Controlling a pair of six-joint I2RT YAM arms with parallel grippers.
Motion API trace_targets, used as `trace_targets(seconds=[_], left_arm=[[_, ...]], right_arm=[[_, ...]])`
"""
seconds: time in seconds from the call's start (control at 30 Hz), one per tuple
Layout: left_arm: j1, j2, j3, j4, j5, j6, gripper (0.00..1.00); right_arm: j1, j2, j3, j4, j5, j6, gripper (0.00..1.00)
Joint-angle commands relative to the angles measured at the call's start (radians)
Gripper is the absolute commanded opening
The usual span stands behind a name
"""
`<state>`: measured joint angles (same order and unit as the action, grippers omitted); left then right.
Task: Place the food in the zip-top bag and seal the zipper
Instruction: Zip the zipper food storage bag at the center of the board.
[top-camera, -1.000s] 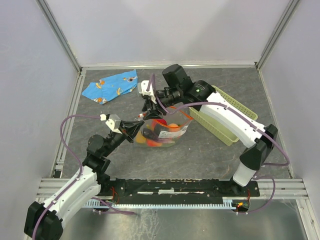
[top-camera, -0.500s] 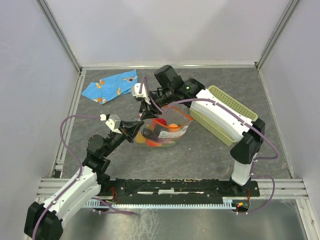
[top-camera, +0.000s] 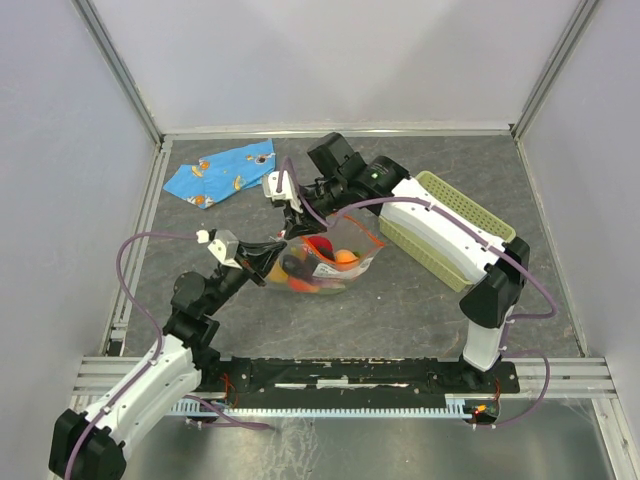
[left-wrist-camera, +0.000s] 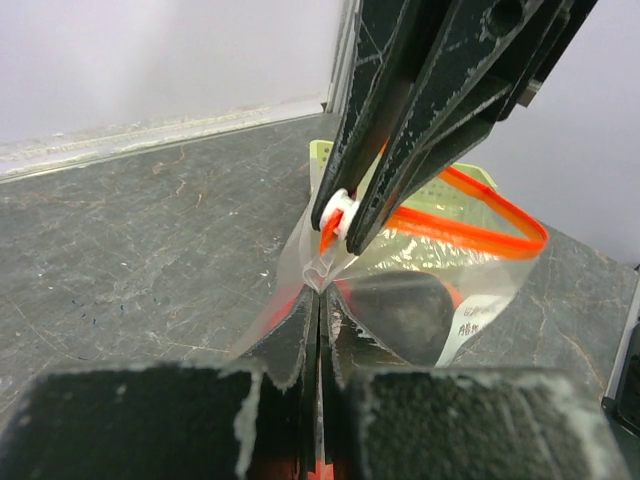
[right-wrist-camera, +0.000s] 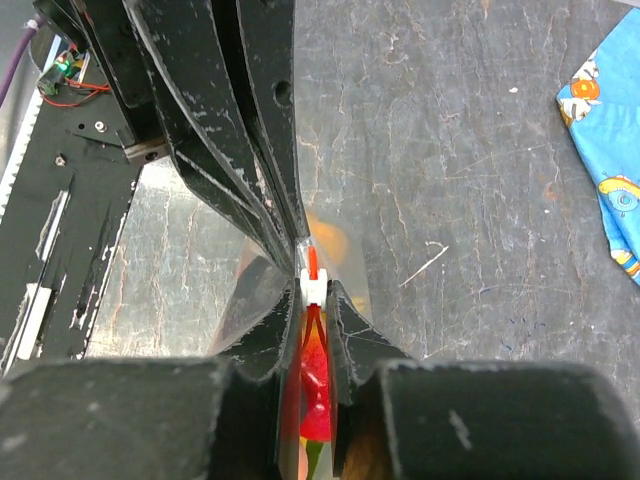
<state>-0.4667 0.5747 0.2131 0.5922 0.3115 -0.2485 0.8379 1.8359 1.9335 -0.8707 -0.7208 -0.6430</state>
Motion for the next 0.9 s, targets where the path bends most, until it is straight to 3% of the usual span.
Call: trace_targets(seconds=[0.0,0.27,0.4,0.5,0.87], left_arm=[[0.002,-0.042,0.013,0.064,-0.083,-0.011,0.03],[0.002,-0.031,0.008,0.075,-0.091,-0.016,0.05],[0.002,0.001,0.024,0.074,-0.051,-0.018,0.41],[0.003,-0.004,0.028,0.075,-0.041,-0.010,0.51],[0.002,0.057,0.117,0.064,0.065,0.112,0.48]], right_arm=[[0.006,-0.025,0.027,-0.034,0.052,-0.015,0.11],[0.006,-0.069,-0.015,0.017,0.096,0.054,0.06],[0.005,-0.083,-0.011,0.054,0.101,0.092,0.04],[0.005,-0.087,0.001,0.061,0.095,0.107,0.03],[0.006,-0.089,0.005,0.039,0.056,0.111,0.02]])
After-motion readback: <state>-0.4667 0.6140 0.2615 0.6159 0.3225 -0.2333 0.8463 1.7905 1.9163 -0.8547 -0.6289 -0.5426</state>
